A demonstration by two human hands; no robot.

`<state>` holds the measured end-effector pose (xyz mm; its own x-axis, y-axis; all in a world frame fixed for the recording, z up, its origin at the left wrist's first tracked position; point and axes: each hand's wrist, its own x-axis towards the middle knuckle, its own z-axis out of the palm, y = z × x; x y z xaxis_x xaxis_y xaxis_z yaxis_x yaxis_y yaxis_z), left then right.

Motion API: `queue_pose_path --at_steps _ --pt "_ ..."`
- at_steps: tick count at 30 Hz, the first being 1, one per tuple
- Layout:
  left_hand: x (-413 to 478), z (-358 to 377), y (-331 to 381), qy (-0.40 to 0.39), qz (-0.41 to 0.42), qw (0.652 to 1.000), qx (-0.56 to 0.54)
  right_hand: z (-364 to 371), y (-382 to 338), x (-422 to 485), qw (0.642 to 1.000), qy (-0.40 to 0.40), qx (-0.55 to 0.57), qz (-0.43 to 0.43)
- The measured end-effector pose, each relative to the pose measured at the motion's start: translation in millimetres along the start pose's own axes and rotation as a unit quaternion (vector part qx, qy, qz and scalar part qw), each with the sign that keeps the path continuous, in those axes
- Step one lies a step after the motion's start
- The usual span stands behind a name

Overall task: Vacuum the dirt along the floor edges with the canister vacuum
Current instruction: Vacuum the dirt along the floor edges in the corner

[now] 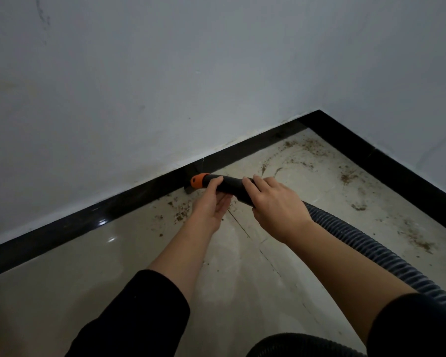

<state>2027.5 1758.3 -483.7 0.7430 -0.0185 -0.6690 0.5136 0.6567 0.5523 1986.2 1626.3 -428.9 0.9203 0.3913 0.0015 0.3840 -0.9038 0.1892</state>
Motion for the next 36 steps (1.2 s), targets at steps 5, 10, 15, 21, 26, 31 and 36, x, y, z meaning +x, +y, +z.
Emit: queue_pose_path --at_steps 5,10,15,21,26,31,36 --pt "3 -1 2 -0.001 0.002 1.0 -0.004 -1 -1 4 1.0 0.003 0.004 0.006" --pt "2 -8 4 0.003 0.002 1.0 -0.019 -2 -9 6 1.0 0.0 0.004 0.001" --pt "-2 -16 9 0.008 0.004 1.0 -0.023 -3 -16 8 1.0 0.003 0.008 -0.008" --pt "-7 -22 10 0.011 -0.002 1.0 -0.021 -3 -20 6 1.0 0.004 0.014 -0.008" --pt "-10 -28 13 0.013 -0.007 1.0 -0.011 -4 -26 6 1.0 0.004 0.02 -0.008" --pt "-10 -30 17 0.02 0.004 1.0 -0.022 -7 -27 8 0.999 0.012 0.026 -0.015" --pt "-10 -30 19 0.025 0.008 0.999 -0.032 -7 -24 12 0.999 0.013 0.033 -0.029"
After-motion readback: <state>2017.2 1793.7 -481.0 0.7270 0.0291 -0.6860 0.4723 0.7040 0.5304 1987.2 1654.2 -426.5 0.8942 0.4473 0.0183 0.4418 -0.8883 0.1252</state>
